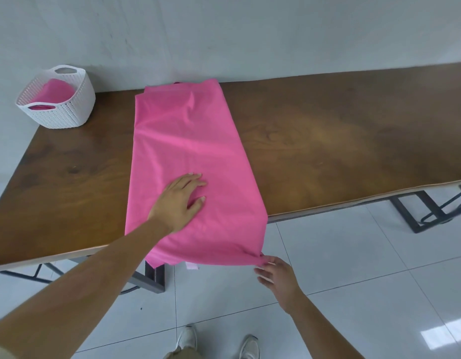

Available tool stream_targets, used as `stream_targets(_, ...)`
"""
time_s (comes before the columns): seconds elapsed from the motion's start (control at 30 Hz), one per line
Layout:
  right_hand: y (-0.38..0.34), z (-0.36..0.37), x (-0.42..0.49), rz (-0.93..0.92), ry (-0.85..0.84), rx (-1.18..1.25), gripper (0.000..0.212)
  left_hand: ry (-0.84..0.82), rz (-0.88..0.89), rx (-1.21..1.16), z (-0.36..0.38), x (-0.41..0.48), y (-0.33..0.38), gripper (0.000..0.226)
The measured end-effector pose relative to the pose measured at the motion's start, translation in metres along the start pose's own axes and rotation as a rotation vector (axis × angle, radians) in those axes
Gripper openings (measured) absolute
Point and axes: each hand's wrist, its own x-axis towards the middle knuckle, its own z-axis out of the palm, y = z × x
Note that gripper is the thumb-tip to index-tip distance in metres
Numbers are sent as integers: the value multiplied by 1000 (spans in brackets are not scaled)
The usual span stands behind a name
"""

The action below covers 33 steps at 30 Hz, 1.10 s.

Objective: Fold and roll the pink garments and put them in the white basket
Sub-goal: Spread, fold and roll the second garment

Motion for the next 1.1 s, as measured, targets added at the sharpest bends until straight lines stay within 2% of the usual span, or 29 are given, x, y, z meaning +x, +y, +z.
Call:
stream_targets(0.03, -1, -1, 0, 46, -44, 169, 17, -3, -2, 7, 0, 0, 0, 50)
stream_targets(0.1, -3, 0, 2, 78, -78, 352, 20, -5, -5, 16, 0, 0, 1, 50)
stream_targets(0.27, -3, 5, 6, 67, -91, 505, 16, -12, -12, 23, 0, 0, 2, 49)
stream_targets(0.37, 2, 0, 6, 125, -122, 599, 13, -10, -13, 26, 0, 0, 3, 48)
stream_targets(0.47, 14, -4, 3, 240, -175, 626, 17, -7, -9, 26, 0, 0, 4, 47)
stream_targets(0.57, 27, -6, 2, 336, -184, 560, 11, -10, -11, 33, 1, 1, 3, 46)
stream_targets(0.73, 35, -9, -2, 400, -248, 507, 12, -11, -5, 32, 1, 1, 4, 46)
stream_targets(0.9, 38, -12, 4, 315, -307, 577, 7, -25, -27, 27, -1, 1, 4, 46)
stream_targets(1.0, 42, -19, 15, 274, -222, 695, 11, -32, -35, 29, -2, 1, 5, 46)
stream_targets(1.1, 42, -26, 21, 260, -147, 635, 5, -33, -31, 22, -2, 1, 6, 47)
